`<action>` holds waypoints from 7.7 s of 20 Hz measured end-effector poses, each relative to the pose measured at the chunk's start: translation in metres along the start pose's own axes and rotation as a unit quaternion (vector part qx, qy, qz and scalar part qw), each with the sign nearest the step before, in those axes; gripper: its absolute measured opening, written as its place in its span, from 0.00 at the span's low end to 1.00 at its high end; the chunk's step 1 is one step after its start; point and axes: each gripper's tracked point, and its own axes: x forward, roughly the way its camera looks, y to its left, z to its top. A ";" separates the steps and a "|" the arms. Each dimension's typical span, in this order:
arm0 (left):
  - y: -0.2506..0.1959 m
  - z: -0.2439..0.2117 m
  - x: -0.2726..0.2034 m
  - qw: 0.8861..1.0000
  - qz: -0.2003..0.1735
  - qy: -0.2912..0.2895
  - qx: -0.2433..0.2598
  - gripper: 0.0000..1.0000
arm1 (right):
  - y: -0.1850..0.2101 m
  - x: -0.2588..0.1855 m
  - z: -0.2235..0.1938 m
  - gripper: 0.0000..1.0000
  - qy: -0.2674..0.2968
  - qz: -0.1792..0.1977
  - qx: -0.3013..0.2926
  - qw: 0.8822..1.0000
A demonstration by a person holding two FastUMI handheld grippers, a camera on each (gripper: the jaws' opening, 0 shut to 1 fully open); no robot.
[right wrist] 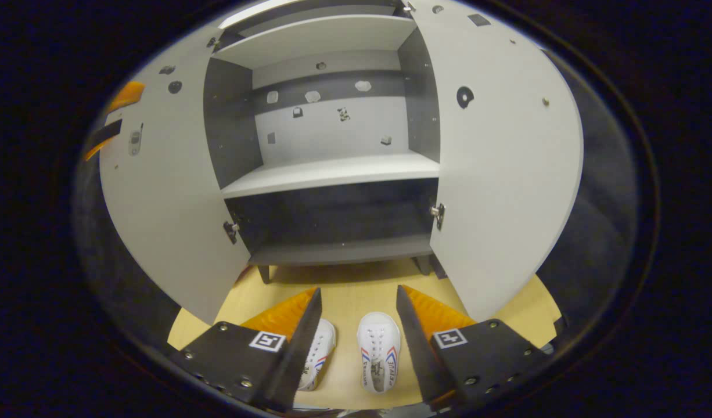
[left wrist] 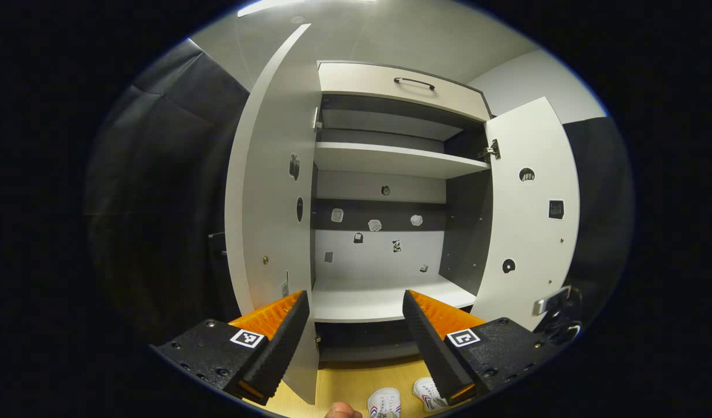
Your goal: Grab one shoe with the right hand and put it into the shoe cabinet, grab the other shoe with the left hand and put it into the shoe cabinet; then close the right door with the right hand and the left door with the left hand.
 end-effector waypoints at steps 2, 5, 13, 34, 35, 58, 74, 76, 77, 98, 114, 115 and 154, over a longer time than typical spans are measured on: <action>0.001 -0.001 -0.001 1.000 0.001 0.002 0.003 0.98 | 0.001 0.012 -0.029 0.75 0.031 0.002 0.012 0.999; 0.002 -0.002 -0.002 1.000 0.003 0.003 0.001 0.98 | -0.003 0.025 -0.071 0.76 0.073 -0.003 0.008 0.997; 0.008 -0.012 -0.009 1.000 0.007 0.016 0.005 0.99 | -0.011 0.049 -0.163 0.64 0.172 -0.017 -0.006 0.985; 0.020 -0.027 -0.020 1.000 0.006 0.029 0.003 0.97 | -0.024 0.086 -0.235 0.33 0.251 -0.056 -0.018 0.966; 0.020 -0.028 -0.020 0.999 0.006 0.032 0.000 0.97 | -0.021 0.089 -0.241 0.20 0.241 -0.057 -0.004 0.969; 0.013 -0.043 -0.011 0.998 -0.027 0.057 -0.003 0.96 | -0.013 0.078 -0.146 0.00 0.134 -0.028 0.074 0.988; 0.013 -0.052 -0.005 0.997 -0.027 0.064 0.018 0.95 | 0.004 0.102 -0.224 0.16 0.187 -0.012 0.055 0.981; 0.013 -0.054 -0.004 0.997 -0.023 0.067 0.025 0.95 | 0.007 0.110 -0.224 0.17 0.181 -0.006 0.077 0.980; 0.014 -0.054 -0.003 0.997 -0.020 0.067 0.029 0.97 | 0.008 0.112 -0.222 0.19 0.177 -0.001 0.081 0.981; 0.008 -0.077 0.016 0.996 -0.007 0.083 0.002 0.96 | 0.013 0.030 0.053 0.00 -0.048 0.088 0.207 0.973; 0.008 -0.096 0.019 0.995 -0.010 0.101 0.014 0.96 | 0.034 0.176 0.298 0.00 -0.179 0.033 0.062 0.981; 0.009 -0.097 0.019 0.995 -0.009 0.102 0.017 0.96 | 0.035 0.187 0.300 0.00 -0.173 0.031 0.063 0.982; -0.041 -0.483 -0.020 0.877 -0.102 0.469 -0.034 0.97 | 0.022 -0.123 0.314 0.23 -0.301 0.057 0.000 0.952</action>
